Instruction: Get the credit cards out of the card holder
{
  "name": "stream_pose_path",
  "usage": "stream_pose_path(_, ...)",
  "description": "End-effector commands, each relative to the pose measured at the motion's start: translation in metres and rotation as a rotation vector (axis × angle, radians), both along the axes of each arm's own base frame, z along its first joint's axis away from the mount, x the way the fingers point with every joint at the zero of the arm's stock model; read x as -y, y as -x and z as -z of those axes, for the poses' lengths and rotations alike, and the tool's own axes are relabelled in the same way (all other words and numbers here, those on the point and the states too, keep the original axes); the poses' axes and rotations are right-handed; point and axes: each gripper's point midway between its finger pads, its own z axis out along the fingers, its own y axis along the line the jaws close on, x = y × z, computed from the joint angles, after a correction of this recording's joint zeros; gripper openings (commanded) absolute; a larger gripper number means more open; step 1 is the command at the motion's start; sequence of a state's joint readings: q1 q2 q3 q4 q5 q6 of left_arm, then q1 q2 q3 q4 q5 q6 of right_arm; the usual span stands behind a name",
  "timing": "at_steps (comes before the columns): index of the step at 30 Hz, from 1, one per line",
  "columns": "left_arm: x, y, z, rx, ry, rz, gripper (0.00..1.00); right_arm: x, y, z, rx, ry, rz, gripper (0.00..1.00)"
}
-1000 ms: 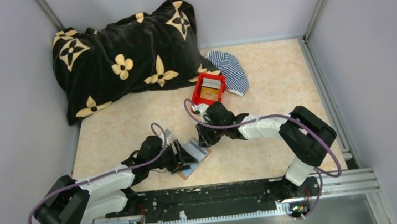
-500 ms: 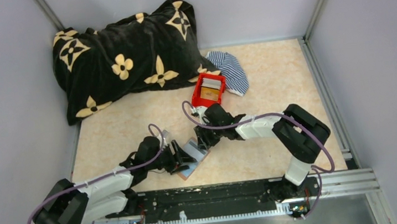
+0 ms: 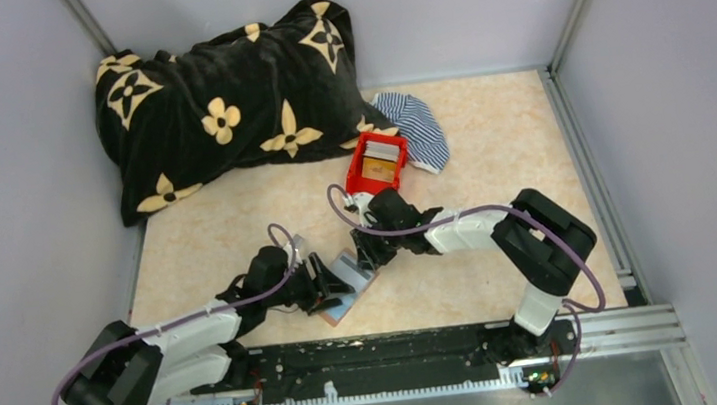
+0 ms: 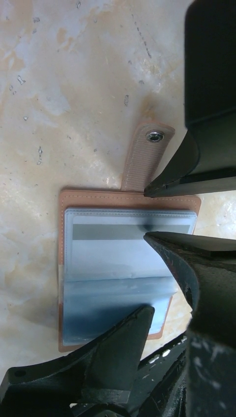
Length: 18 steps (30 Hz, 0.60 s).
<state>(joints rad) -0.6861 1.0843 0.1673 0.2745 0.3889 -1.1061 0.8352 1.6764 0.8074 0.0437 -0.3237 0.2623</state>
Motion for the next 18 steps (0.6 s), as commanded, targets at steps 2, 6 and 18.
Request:
stream_pose_path(2, -0.011, 0.005, 0.020, -0.031, -0.057, -0.012, 0.69, -0.018, 0.027, -0.022, -0.015, -0.057, -0.091, 0.32)
stream_pose_path(6, -0.011, 0.005, 0.020, -0.033, -0.054, -0.006, 0.69, -0.021, 0.033, -0.028, -0.014, -0.068, -0.099, 0.32)
stream_pose_path(18, -0.012, 0.008, 0.019, -0.025, -0.042, -0.002, 0.69, -0.017, 0.029, -0.039, 0.024, -0.064, -0.061, 0.31)
